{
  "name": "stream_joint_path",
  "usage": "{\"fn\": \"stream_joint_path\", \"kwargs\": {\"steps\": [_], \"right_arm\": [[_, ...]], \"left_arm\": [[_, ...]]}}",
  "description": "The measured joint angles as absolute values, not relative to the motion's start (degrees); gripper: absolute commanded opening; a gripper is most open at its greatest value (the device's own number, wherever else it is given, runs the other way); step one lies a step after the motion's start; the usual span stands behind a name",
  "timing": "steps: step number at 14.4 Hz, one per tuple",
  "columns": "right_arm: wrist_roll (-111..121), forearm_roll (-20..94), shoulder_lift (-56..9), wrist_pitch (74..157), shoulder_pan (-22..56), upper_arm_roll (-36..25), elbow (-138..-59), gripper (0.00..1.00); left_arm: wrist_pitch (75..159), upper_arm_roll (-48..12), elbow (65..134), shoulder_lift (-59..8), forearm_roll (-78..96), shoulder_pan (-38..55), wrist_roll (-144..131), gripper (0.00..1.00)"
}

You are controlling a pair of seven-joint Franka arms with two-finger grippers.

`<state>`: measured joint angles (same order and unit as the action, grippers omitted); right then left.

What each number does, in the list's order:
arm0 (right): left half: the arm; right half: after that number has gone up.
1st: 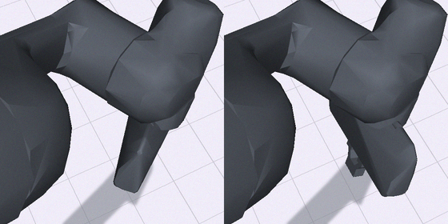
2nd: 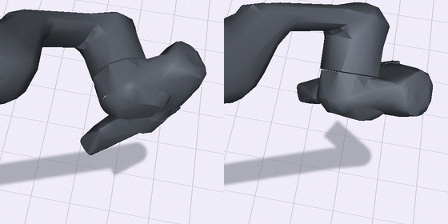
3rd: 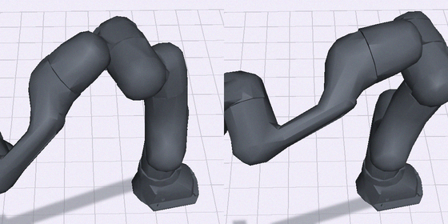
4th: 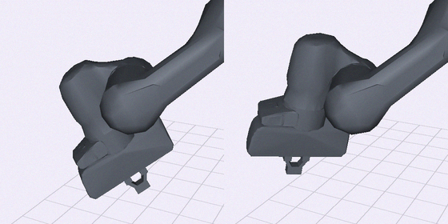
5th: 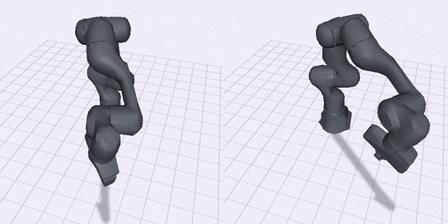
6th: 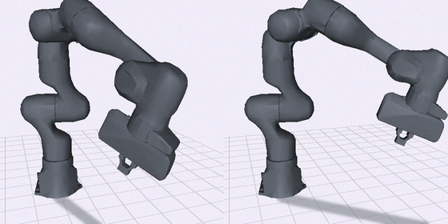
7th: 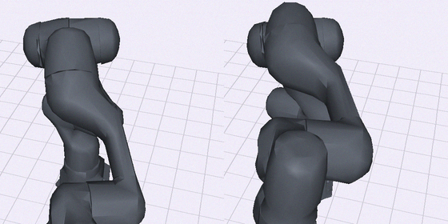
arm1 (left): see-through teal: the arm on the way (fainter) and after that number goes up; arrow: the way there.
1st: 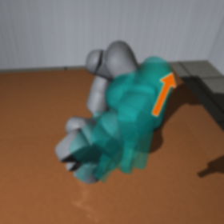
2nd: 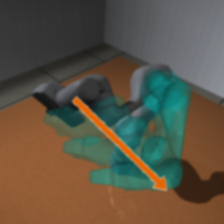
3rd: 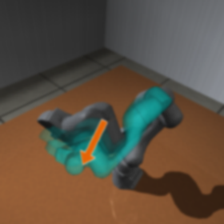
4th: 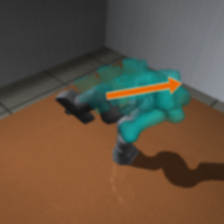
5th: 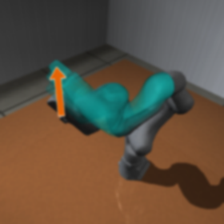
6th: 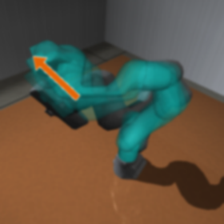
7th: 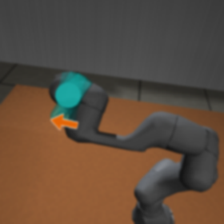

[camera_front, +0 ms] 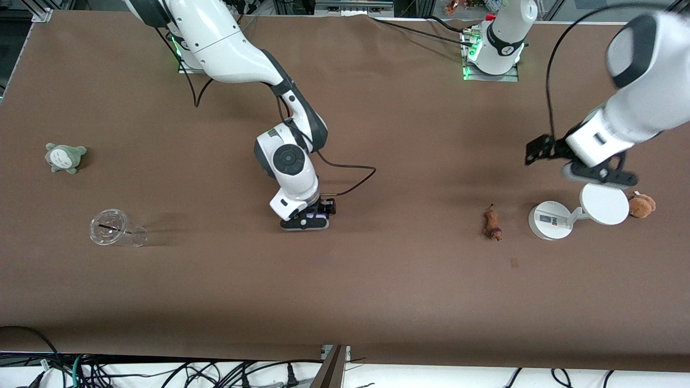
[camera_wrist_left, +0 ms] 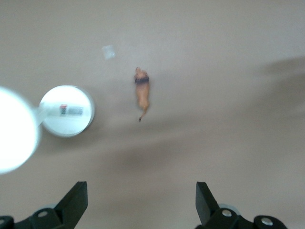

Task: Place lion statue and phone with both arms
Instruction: 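Carry the phone box toward the glass cup while the left gripper withdraws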

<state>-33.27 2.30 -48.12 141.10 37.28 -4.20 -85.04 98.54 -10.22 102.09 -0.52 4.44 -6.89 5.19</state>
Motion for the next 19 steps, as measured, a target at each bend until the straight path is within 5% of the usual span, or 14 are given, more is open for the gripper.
{"fn": "stream_joint_path", "kwargs": {"steps": [5,8,19], "right_arm": [[-21.0,2.1,-46.3,133.5,27.1,-8.3,-84.9,0.39],[-16.1,2.1,-46.2,130.5,20.9,-8.7,-85.3,0.39],[-10.0,2.1,-45.2,127.2,18.2,-13.0,-86.1,0.39]], "left_arm": [[85.0,-9.8,90.4,1.4,1.8,-11.1,4.8,1.0],[83.4,-9.8,90.5,2.8,1.4,-13.1,4.0,1.0],[83.3,-11.6,91.4,2.8,1.3,-13.2,-3.2,1.0]]}}
